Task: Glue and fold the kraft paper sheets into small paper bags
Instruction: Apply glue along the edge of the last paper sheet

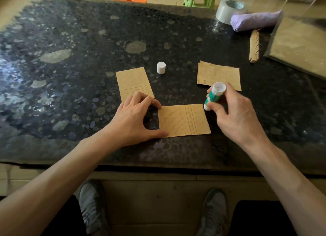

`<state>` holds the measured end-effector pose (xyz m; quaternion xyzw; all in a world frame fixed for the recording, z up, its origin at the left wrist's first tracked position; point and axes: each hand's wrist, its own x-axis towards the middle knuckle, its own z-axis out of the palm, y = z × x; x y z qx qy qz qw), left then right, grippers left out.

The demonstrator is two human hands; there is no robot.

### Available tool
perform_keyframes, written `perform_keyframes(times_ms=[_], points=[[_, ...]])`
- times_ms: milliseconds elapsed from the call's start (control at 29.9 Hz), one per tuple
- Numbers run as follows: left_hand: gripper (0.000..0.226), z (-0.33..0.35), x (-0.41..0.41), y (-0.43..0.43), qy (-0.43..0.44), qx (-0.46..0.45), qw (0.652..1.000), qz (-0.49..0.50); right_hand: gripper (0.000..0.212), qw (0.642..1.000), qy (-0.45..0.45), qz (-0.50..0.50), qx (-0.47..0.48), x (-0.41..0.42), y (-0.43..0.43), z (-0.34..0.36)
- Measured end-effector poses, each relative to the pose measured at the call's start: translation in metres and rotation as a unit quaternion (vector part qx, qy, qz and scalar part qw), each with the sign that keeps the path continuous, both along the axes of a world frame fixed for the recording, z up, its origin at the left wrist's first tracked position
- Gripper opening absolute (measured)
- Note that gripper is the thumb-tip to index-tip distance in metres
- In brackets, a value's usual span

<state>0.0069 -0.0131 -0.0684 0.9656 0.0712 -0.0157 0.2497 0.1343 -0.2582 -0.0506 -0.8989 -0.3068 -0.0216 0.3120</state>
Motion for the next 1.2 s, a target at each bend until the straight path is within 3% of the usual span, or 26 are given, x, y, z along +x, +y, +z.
perform_keyframes(times_ms=[234,535,1203], points=[[0.083,0.0,0.001,0.0,0.0,0.001,1.0,0.002,0.024,0.979,0.1,0.035,0.175,-0.003,0.019,0.007],[0.083,-0.001,0.001,-0.001,0.006,0.003,1.0,0.003,0.031,0.978,0.13,0.12,0.113,-0.02,0.062,-0.007],[0.085,0.002,0.0,-0.001,0.003,0.004,1.0,0.005,0.032,0.993,0.001,0.107,0.057,-0.026,0.078,-0.006]])
